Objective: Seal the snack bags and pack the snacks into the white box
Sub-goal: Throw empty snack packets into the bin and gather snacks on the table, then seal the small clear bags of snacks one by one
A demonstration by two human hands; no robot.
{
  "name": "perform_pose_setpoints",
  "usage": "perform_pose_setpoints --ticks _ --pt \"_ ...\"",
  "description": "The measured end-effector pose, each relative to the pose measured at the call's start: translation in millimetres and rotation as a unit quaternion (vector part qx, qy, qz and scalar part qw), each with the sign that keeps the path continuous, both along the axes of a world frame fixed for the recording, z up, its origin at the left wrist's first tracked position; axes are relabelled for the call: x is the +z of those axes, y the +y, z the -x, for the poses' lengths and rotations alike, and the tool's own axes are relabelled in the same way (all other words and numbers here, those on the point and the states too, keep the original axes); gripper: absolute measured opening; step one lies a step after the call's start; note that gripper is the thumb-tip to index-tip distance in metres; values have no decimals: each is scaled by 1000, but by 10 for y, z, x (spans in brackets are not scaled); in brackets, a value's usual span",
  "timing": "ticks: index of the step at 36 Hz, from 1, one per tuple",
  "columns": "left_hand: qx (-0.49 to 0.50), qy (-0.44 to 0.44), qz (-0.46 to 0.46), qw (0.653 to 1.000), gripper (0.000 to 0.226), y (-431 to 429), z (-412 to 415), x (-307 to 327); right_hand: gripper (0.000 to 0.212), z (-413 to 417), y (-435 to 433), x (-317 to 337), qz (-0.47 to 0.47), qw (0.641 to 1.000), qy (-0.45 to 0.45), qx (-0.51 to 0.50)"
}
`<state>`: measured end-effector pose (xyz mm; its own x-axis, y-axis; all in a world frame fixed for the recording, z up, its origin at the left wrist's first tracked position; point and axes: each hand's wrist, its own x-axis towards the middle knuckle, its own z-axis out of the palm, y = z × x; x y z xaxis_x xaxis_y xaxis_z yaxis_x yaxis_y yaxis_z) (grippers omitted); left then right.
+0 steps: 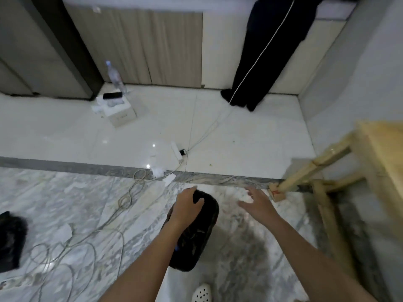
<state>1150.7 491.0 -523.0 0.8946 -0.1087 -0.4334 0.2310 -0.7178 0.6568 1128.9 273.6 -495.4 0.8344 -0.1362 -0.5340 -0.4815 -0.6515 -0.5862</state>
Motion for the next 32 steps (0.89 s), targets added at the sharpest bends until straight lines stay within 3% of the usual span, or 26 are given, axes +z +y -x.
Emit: perform_pose_setpoints --ticks 8,15,21,26,32 --pt "-116 -127 64 983 53 -1045 602 1384 51 1199 -963 1352 41 988 -118 -91" --pt "-272 -182 96 940 51 -2159 1934 2144 51 3177 -1814 2236 135 951 -183 -210" --pt "-414 -192 133 880 55 -3180 3255 2537 53 5022 -2239 2566 176 906 -194 -333" --pt "-503 -199 149 828 58 -3852 4325 2661 39 6277 -2424 2676 198 858 -198 -430" --pt "-592 -177 165 769 56 -4496 5293 2626 50 7343 -2670 2584 204 805 -170 -530"
